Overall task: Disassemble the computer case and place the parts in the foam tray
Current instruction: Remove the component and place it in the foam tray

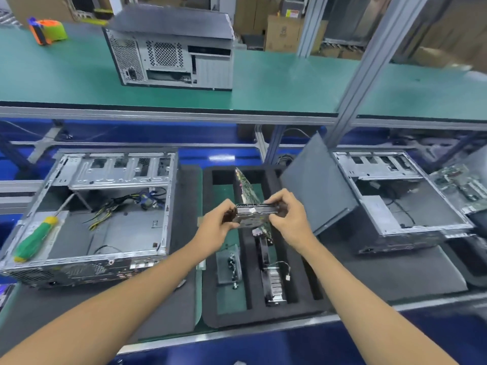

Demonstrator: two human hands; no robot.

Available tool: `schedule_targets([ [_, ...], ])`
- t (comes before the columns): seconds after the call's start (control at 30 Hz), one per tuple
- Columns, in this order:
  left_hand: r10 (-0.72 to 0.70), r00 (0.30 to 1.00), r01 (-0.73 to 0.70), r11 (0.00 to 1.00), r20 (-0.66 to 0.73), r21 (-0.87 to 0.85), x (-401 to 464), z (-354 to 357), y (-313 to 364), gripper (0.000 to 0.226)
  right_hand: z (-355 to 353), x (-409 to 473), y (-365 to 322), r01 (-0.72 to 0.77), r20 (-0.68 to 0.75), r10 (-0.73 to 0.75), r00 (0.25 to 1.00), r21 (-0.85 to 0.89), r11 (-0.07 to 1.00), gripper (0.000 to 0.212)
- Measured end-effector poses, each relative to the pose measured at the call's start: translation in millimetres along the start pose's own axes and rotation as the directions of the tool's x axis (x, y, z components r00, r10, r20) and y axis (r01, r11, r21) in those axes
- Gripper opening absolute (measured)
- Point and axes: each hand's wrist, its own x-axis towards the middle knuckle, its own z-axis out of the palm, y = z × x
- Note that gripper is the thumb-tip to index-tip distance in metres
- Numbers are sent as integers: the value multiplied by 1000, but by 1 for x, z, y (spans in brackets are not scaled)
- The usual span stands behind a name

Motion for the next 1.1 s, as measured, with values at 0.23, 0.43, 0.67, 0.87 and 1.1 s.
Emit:
schedule_targets([
  [0.23, 77, 985, -83, 996, 157, 34, 26, 43, 3, 37, -38, -5, 15, 244, 230, -151, 961, -464, 852, 28],
  [0.43, 85, 970, -72, 995, 226, -64, 47, 87, 15, 46, -48, -28, 53, 44, 136, 45, 990, -589, 807, 34],
  [0.67, 93, 965, -91, 996, 245, -19, 24, 164, 24, 129, -52, -57, 91, -221, -68, 220, 973, -546, 808, 21],
  [0.87, -24, 999, 23, 999, 23, 25, 17, 209, 30, 122, -49, -64, 92, -320, -165, 274, 948, -495, 808, 25],
  [1.1, -4, 980, 13, 999, 199, -45, 32, 217, 19, 113, -81, -66, 124, -400, -54, 398, 916, -187, 897, 23],
])
